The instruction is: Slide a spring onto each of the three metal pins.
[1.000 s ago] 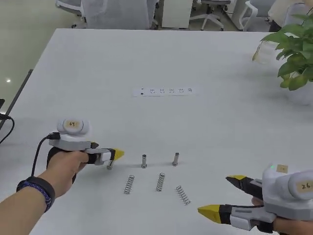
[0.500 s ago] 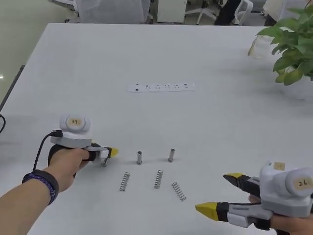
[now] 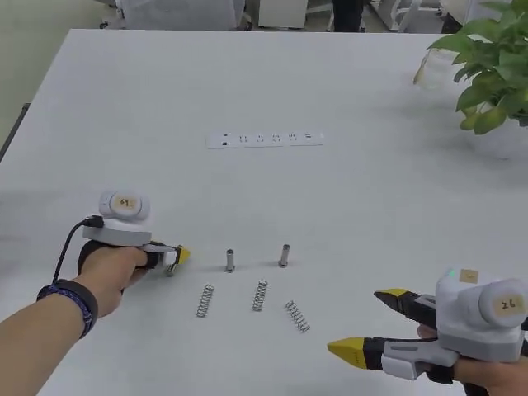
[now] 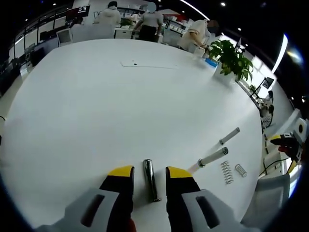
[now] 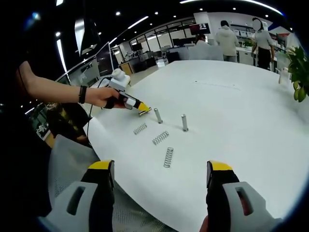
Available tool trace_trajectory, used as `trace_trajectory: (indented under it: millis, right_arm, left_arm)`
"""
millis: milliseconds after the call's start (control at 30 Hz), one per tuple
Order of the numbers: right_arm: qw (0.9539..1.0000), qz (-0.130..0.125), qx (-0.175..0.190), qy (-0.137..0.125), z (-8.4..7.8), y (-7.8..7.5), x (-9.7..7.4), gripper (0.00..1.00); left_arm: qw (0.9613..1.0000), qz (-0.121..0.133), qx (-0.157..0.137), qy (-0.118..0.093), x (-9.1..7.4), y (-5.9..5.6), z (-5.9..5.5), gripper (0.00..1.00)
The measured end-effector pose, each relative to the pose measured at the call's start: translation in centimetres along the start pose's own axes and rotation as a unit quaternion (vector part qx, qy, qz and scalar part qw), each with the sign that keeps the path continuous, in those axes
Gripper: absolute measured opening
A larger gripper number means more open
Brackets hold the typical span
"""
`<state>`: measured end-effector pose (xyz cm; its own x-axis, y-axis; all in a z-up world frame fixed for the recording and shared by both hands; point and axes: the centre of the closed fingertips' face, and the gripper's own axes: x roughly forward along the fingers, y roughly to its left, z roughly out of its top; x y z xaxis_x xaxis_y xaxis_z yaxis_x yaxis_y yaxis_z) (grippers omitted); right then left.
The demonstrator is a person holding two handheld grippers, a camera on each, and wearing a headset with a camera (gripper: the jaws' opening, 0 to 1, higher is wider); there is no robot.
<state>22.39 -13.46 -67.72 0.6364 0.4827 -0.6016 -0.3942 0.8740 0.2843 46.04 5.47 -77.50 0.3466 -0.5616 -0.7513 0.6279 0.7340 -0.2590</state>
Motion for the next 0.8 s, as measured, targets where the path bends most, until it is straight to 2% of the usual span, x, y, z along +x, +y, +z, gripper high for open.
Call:
trace_trajectory:
  millis: [300,367,400,433,800]
  right_arm:
    - [1.0,-0.001,0.002,-0.001,0.1,-0.3,0.0,0.77]
    - [1.0,-0.001,0.002,0.0,0.1,-0.3,0.0,0.77]
    - [1.0,-0.001,0.002,0.001,0.1,-0.3,0.0,0.77]
    - [1.0,-0.001,0.001,0.001,0.1,-0.3,0.0,0.77]
    - [1.0,0.002,-0.001,0.001,0.2,0.0,0.2,0.76]
  left_arm:
    - [1.0,0.006,0.002,0.004,0.6,0.2,0.1,0.1]
    - [0.9997,0.017,0.013,0.008,0.7,0.5,0.0,0.03]
    - [0.9998,0.013,0.01,0.005,0.9,0.3,0.0,0.01]
    - [0.9997,0.019,0.012,0.002,1.1,0.6,0.2,0.01]
    - [0.9998,0.016,0.001,0.01,0.9,-0.3,-0.7,0.0]
